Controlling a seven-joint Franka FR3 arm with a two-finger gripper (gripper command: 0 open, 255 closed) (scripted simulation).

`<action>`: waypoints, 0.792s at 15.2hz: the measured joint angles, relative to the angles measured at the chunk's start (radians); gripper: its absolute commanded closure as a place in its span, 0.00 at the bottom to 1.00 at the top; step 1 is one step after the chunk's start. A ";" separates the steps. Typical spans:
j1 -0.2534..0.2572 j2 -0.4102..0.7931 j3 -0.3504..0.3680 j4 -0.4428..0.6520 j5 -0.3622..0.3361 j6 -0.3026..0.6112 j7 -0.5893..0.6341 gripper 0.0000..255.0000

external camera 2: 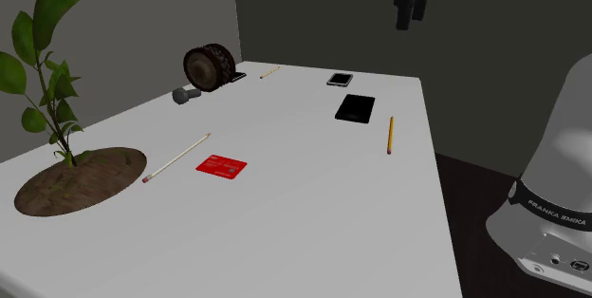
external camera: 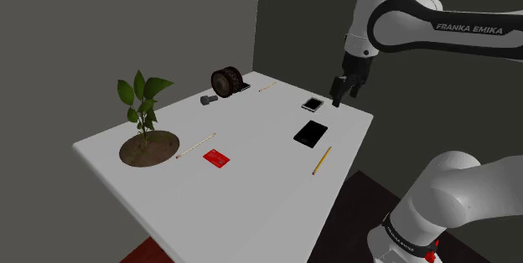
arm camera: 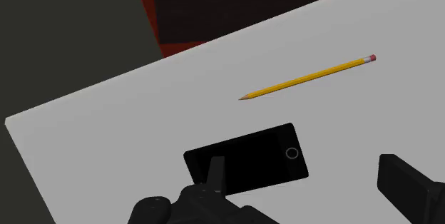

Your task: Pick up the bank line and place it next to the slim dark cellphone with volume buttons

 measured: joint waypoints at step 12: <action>0.084 0.119 0.109 -0.149 0.080 0.419 0.088 0.00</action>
